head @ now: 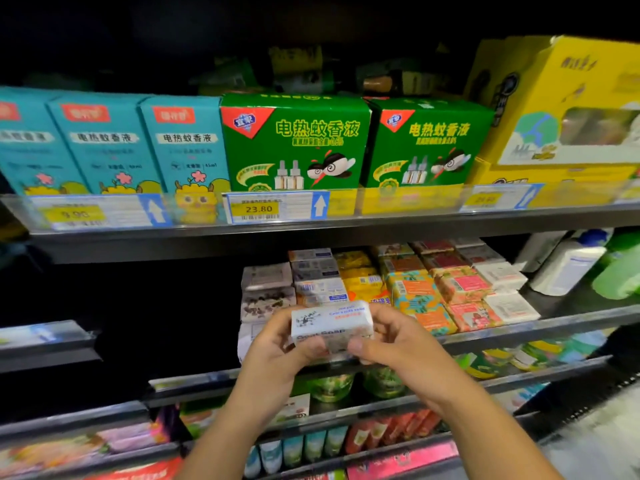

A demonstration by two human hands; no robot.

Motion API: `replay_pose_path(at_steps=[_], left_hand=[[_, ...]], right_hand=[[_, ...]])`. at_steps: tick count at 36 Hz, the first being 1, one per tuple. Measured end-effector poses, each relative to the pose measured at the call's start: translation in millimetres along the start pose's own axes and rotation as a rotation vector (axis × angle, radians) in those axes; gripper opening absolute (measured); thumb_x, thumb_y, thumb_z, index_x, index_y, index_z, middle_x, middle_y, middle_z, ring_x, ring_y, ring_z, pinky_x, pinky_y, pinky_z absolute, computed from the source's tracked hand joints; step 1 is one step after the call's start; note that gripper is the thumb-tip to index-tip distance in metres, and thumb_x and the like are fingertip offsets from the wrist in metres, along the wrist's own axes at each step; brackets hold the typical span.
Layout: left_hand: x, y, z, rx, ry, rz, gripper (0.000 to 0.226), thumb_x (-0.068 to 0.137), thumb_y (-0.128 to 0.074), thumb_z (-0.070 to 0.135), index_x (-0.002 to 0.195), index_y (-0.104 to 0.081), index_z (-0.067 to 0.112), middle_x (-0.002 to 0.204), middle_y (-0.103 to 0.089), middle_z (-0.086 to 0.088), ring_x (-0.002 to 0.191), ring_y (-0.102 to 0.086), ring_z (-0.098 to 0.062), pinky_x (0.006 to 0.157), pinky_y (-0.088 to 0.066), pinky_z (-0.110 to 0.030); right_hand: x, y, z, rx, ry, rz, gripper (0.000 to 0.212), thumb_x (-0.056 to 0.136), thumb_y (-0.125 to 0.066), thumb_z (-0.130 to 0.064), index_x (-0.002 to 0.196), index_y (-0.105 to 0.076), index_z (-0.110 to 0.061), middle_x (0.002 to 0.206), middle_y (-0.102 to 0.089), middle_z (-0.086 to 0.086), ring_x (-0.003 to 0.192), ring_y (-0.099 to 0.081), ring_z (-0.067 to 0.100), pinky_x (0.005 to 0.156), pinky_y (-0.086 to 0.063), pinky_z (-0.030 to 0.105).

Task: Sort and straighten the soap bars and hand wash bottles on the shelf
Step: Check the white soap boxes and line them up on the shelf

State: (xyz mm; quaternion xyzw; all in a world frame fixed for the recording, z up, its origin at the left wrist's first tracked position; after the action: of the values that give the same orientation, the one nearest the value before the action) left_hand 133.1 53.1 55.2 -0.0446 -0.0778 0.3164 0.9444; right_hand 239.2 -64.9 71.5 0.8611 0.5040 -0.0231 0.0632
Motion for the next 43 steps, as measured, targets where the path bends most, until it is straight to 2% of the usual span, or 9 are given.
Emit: replay_pose_path(at_steps=[6, 12, 16, 19, 22, 28, 33, 37, 43], left_hand=[[-2, -5, -1, -0.121, 0.045, 0.039, 0.049, 0.078, -0.068, 0.026, 0.126, -0.055, 0.024, 0.11, -0.072, 0.003, 0.105, -0.068, -0.025, 0.083, -0.058, -0.037], [-5, -19, -9, -0.139, 0.041, -0.149, 0.072, 0.064, -0.093, 0.013, 0.126, -0.061, 0.029, 0.126, -0.065, 0.005, 0.115, -0.065, -0.019, 0.085, -0.057, -0.03], [0, -23, 3, 0.258, -0.115, -0.21, 0.054, 0.073, -0.084, 0.012, 0.117, -0.066, 0.039, 0.138, -0.041, 0.027, 0.13, -0.05, -0.001, 0.093, -0.051, -0.017], [7, -12, 12, 0.429, -0.196, -0.093, 0.046, 0.077, -0.08, 0.025, 0.115, -0.061, 0.041, 0.127, -0.047, 0.028, 0.125, -0.049, 0.003, 0.095, -0.048, -0.014], [7, -7, 4, 0.269, -0.089, -0.057, 0.044, 0.079, -0.075, 0.023, 0.118, -0.059, 0.034, 0.122, -0.062, 0.009, 0.11, -0.062, -0.006, 0.085, -0.052, -0.018], [4, -5, 9, 0.006, -0.031, 0.05, 0.038, 0.077, -0.066, 0.025, 0.114, -0.058, 0.021, 0.104, -0.073, 0.007, 0.098, -0.069, -0.011, 0.073, -0.057, -0.021], [6, -4, 26, -0.007, -0.098, 0.157, 0.058, 0.067, -0.083, 0.002, 0.111, -0.053, 0.024, 0.089, -0.071, 0.009, 0.085, -0.069, -0.007, 0.065, -0.056, -0.022], [3, -24, 30, 0.107, -0.119, 0.035, 0.072, 0.063, -0.084, -0.014, 0.113, -0.052, 0.027, 0.092, -0.07, 0.008, 0.085, -0.07, -0.007, 0.066, -0.056, -0.023], [5, -3, 34, 0.119, -0.153, 0.07, 0.067, 0.058, -0.094, 0.012, 0.112, -0.056, 0.025, 0.097, -0.07, 0.006, 0.094, -0.067, -0.011, 0.072, -0.055, -0.021]], right_hand=[[0, 5, -3, 0.111, 0.08, 0.08, 0.047, 0.083, -0.075, -0.002, 0.125, -0.057, -0.011, 0.117, -0.071, 0.008, 0.104, -0.071, 0.023, 0.085, -0.058, 0.032], [-5, 21, -8, 0.11, 0.11, 0.244, 0.031, 0.097, -0.061, -0.009, 0.113, -0.061, -0.035, 0.108, -0.066, -0.019, 0.093, -0.071, 0.011, 0.062, -0.055, 0.032], [-4, 21, 9, 0.303, 0.001, 0.186, 0.009, 0.095, -0.063, -0.019, 0.101, -0.069, -0.021, 0.107, -0.071, 0.007, 0.081, -0.069, 0.017, 0.054, -0.051, 0.027], [-6, 11, 10, 0.471, -0.023, 0.036, 0.043, 0.079, -0.076, -0.009, 0.121, -0.066, -0.015, 0.106, -0.071, 0.011, 0.079, -0.069, 0.023, 0.065, -0.058, 0.028], [-6, 16, 3, 0.217, 0.029, 0.005, 0.064, 0.074, -0.079, 0.006, 0.129, -0.062, -0.021, 0.117, -0.069, 0.006, 0.087, -0.068, 0.025, 0.078, -0.058, 0.03], [-4, 25, -13, -0.188, 0.143, 0.119, 0.039, 0.079, -0.083, -0.007, 0.112, -0.067, -0.019, 0.108, -0.07, 0.008, 0.1, -0.067, 0.023, 0.082, -0.06, 0.037], [-1, 5, 6, -0.202, 0.069, 0.091, 0.055, 0.073, -0.089, -0.01, 0.116, -0.058, -0.023, 0.106, -0.069, -0.007, 0.096, -0.068, 0.007, 0.074, -0.054, 0.023], [5, -17, 21, -0.069, 0.037, 0.076, 0.071, 0.069, -0.087, 0.005, 0.125, -0.056, -0.025, 0.114, -0.072, -0.009, 0.106, -0.069, 0.01, 0.084, -0.058, 0.029], [0, 3, 14, -0.152, 0.092, 0.136, 0.062, 0.068, -0.092, -0.007, 0.118, -0.06, -0.025, 0.105, -0.072, -0.007, 0.096, -0.069, 0.012, 0.076, -0.055, 0.025]])
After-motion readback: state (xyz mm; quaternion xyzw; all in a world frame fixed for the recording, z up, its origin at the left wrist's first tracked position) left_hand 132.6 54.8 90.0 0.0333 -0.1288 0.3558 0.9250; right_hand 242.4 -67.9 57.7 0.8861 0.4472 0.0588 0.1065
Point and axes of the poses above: each hand's wrist, its own x-axis towards the middle knuckle, its own y-axis out of the back of the hand, z = x × y, the point moved 10 cm from there along x, towards the middle knuckle
